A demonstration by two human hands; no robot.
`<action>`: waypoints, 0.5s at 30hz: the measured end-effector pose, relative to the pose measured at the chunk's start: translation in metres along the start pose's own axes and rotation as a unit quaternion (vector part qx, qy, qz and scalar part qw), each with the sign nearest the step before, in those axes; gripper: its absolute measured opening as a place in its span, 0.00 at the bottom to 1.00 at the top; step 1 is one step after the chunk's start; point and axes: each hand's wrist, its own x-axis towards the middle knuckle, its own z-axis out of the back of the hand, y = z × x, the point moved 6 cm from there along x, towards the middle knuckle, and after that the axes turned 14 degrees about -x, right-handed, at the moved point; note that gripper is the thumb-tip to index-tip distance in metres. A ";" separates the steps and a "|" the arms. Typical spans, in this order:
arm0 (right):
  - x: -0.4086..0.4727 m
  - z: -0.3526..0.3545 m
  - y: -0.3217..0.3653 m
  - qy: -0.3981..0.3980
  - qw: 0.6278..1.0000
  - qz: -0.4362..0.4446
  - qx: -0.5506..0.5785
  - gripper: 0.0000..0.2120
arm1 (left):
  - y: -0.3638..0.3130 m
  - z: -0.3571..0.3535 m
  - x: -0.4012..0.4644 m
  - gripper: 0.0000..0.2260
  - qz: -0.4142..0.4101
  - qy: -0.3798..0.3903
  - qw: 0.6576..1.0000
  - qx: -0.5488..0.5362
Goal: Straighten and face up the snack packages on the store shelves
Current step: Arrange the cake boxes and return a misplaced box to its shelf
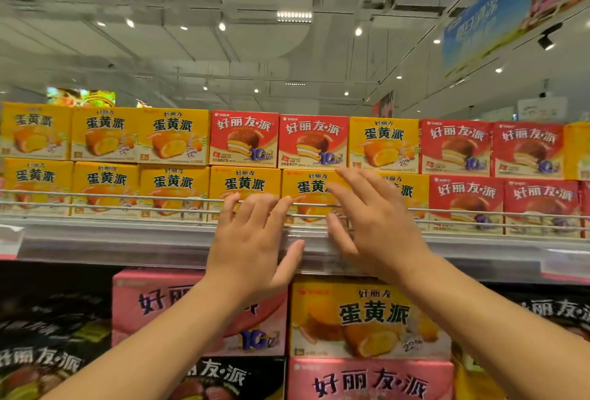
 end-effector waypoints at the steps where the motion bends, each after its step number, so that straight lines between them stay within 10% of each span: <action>1: 0.018 0.004 -0.005 -0.001 1.000 -0.002 -0.005 0.25 | 0.000 -0.001 0.000 0.28 -0.004 -0.003 1.000 0.002; 15: 0.108 -0.011 -0.017 0.061 0.995 -0.021 -0.070 0.39 | -0.001 0.004 -0.001 0.27 0.001 -0.014 0.999 -0.032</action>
